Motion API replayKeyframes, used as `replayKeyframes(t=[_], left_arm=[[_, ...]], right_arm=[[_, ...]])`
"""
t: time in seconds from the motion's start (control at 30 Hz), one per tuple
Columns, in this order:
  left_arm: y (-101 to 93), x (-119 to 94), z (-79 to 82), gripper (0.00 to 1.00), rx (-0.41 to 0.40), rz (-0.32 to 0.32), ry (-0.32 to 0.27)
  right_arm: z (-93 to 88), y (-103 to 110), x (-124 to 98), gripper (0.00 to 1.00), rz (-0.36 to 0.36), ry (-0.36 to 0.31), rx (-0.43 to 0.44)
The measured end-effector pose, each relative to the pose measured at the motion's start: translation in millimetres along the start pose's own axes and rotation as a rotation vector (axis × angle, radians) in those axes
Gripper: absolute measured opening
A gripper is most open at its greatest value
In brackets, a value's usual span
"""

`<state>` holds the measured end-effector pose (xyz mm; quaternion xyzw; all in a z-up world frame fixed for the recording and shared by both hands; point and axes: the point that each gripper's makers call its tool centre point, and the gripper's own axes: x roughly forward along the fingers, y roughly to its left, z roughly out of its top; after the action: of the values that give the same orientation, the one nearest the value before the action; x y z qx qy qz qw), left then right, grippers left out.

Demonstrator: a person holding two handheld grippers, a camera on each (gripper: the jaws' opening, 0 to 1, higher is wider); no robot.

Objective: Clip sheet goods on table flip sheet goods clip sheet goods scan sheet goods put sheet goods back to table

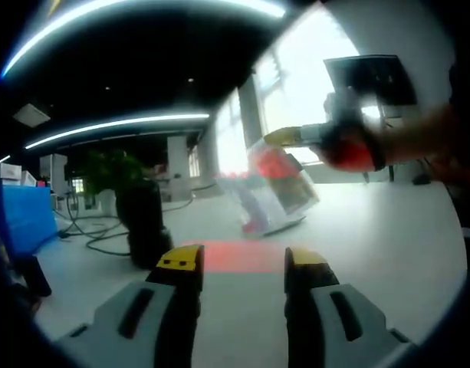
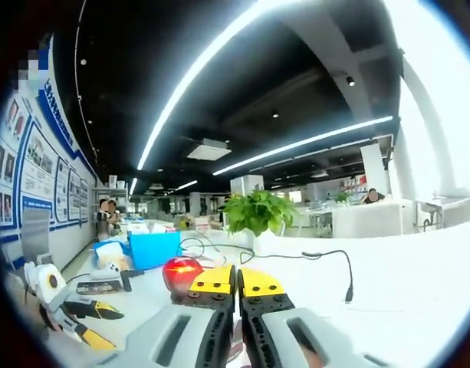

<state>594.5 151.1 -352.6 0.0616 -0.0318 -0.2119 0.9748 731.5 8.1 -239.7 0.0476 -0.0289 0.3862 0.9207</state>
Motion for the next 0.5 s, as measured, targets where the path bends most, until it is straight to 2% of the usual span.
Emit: replayKeyframes(t=[0.5], left_arm=[[-1.2, 1, -1.1, 0.34, 0.003, -0.006, 0.005]], right_arm=[[-4.3, -46, 0, 0.00, -0.079, 0.031, -0.049]])
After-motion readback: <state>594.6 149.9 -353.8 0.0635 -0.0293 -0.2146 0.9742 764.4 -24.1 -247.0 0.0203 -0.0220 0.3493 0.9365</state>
